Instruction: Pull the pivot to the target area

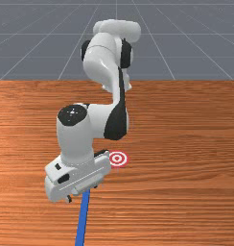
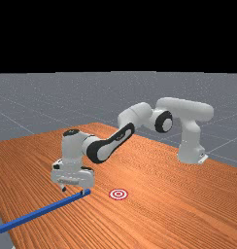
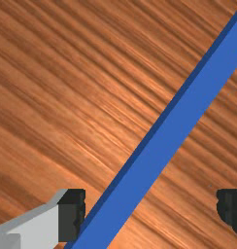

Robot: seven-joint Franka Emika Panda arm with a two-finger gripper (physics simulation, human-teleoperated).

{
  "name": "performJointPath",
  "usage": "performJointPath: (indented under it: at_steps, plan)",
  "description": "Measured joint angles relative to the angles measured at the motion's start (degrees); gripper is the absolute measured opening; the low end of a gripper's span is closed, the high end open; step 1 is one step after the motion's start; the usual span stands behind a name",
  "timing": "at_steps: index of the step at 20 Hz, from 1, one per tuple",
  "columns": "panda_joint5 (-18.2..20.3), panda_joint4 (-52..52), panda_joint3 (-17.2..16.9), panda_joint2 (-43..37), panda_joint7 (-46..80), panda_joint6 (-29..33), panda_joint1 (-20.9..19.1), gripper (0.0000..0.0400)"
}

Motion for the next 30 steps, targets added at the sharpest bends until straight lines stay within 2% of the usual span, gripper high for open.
performJointPath:
  at_steps: [8, 10, 11, 12, 14, 17, 18, 19, 20, 21, 22, 24, 25, 26, 27, 28, 30]
  plan:
    - [0.00, -0.02, -0.03, 0.04, 0.00, 0.00, -0.10, 0.0400]
    - [0.37, -9.77, 0.24, -4.29, -0.45, 8.53, -0.11, 0.0400]
    - [0.45, -11.36, 0.33, -4.89, -0.56, 10.23, -0.13, 0.0400]
    - [0.07, -2.72, 0.01, -0.89, -0.07, 2.36, -0.08, 0.0400]
    - [0.75, -13.11, 0.65, -5.04, -0.93, 13.37, -0.31, 0.0400]
    - [0.67, -11.74, 0.55, -3.41, -0.79, 13.16, -0.27, 0.0400]
    - [0.51, -9.77, 0.40, -2.46, -0.76, 11.54, -0.28, 0.0400]
    - [0.33, -3.12, 0.26, 0.85, -0.31, 6.32, -0.24, 0.0400]
    - [0.33, -0.66, 0.30, 2.23, -0.40, 5.45, -0.39, 0.0400]
    - [-1.75, -0.84, -1.96, 2.07, 2.02, 6.23, 1.16, 0.0389]
    - [-4.70, -1.76, -5.47, 1.55, 5.30, 6.53, 3.17, 0.0400]
    - [-5.97, -3.88, -6.99, 0.45, 6.52, 6.96, 4.00, 0.0400]
    - [-0.97, -3.19, -1.04, 0.28, 0.87, 6.40, 0.75, 0.0399]
    - [-3.71, -1.84, -4.23, 1.10, 3.74, 6.24, 2.36, 0.0400]
    - [-1.32, -2.39, -0.33, 0.81, -3.35, 6.64, 0.46, 0.0400]
    - [-1.00, -1.30, -0.97, 1.55, 0.59, 5.97, 0.70, 0.0400]
    - [-1.00, -1.33, -0.97, 1.60, 0.59, 5.97, 0.70, 0.0400]
